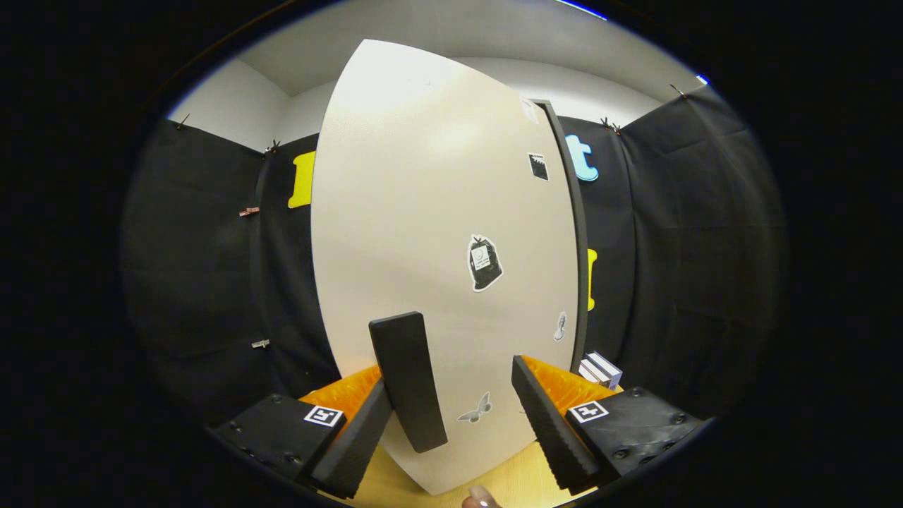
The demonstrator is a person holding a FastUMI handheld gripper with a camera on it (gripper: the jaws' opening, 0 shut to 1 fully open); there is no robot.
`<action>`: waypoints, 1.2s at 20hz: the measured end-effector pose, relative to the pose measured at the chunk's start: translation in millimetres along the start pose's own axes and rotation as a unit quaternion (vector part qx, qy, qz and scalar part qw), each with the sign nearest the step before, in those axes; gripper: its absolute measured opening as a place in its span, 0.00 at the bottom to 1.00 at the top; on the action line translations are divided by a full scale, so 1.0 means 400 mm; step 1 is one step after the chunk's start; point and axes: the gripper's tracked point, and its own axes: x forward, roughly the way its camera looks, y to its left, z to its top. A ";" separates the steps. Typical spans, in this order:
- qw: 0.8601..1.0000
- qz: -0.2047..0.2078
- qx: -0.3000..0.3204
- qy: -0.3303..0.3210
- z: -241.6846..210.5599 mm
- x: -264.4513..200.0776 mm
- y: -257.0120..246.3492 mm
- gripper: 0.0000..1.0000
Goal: Open the shoe cabinet door, grab the shoes and put them into the shoe cabinet, then close the shoe cabinet door.
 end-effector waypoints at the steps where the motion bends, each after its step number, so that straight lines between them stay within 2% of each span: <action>1: 1.000 0.005 0.001 0.000 -0.001 0.017 0.019 1.00; 7: 1.000 0.026 -0.007 -0.003 -0.010 0.130 0.103 1.00; 17: 0.999 0.032 -0.026 -0.012 -0.009 0.260 0.159 1.00; 24: 0.999 0.028 -0.024 -0.012 -0.020 0.304 0.172 1.00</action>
